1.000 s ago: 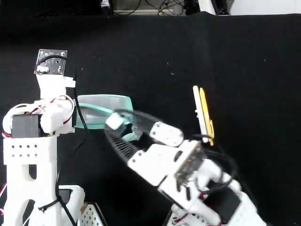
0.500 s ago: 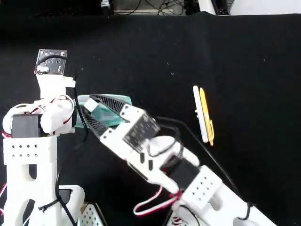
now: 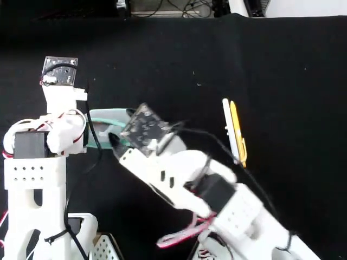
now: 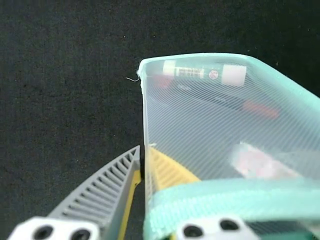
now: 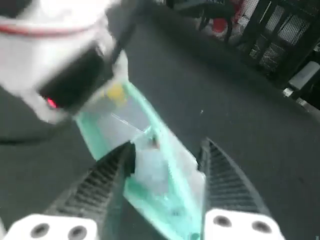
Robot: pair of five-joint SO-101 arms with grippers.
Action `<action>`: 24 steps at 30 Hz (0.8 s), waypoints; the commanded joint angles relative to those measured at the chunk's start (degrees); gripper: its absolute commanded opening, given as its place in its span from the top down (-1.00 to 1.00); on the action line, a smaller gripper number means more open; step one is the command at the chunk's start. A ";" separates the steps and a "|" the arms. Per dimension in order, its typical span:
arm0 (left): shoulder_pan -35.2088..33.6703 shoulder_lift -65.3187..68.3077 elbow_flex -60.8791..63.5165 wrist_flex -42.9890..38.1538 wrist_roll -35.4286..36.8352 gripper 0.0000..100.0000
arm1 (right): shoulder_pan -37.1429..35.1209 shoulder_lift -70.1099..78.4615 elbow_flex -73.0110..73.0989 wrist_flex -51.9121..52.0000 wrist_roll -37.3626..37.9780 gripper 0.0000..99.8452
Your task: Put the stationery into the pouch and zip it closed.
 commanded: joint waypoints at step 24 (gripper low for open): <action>-0.75 0.18 0.22 0.26 -0.18 0.94 | 51.25 43.12 -13.67 7.74 8.53 0.67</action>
